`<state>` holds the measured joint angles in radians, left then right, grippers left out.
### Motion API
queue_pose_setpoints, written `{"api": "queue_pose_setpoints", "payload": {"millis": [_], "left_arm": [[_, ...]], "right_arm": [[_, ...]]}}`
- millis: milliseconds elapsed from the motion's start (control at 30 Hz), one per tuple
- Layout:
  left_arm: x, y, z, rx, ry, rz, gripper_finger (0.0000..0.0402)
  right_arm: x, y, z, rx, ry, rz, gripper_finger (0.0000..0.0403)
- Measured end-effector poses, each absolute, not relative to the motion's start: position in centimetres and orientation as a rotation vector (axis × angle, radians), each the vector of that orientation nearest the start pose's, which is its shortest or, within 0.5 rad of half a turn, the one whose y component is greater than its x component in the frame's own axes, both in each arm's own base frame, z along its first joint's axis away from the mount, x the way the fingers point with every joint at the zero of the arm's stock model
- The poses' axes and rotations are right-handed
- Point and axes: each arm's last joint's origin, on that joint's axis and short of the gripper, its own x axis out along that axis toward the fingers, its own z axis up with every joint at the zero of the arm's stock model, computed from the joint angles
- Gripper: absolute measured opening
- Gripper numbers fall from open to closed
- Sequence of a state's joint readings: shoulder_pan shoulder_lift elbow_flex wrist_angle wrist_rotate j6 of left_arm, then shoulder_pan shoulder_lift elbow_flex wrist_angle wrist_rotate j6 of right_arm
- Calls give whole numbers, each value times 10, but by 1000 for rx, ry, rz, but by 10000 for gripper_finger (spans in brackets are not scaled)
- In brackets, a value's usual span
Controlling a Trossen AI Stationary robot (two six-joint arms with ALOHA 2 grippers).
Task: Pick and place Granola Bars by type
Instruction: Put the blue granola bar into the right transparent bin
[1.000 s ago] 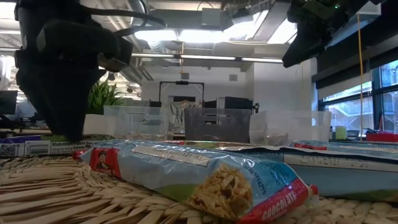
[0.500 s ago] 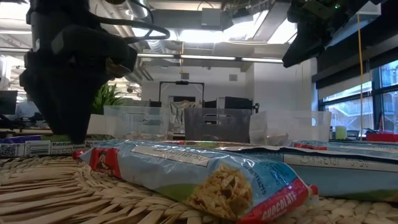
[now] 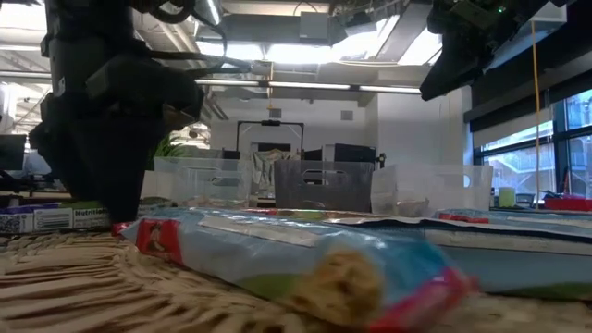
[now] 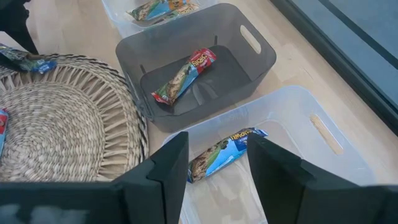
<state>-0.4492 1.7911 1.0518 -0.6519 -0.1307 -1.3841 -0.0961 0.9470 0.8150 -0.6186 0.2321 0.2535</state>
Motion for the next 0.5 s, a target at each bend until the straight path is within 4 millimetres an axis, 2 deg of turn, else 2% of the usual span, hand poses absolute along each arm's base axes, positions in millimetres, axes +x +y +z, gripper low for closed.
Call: {"api": "queue_pose_setpoints", "payload": {"millis": [267, 500], "left_arm": [[287, -134, 146, -740, 1227, 646, 191], [286, -133, 145, -723, 1236, 651, 132]], "right_arm": [[185, -25, 280, 188, 707, -405, 166], [185, -25, 280, 187, 707, -406, 166]]}}
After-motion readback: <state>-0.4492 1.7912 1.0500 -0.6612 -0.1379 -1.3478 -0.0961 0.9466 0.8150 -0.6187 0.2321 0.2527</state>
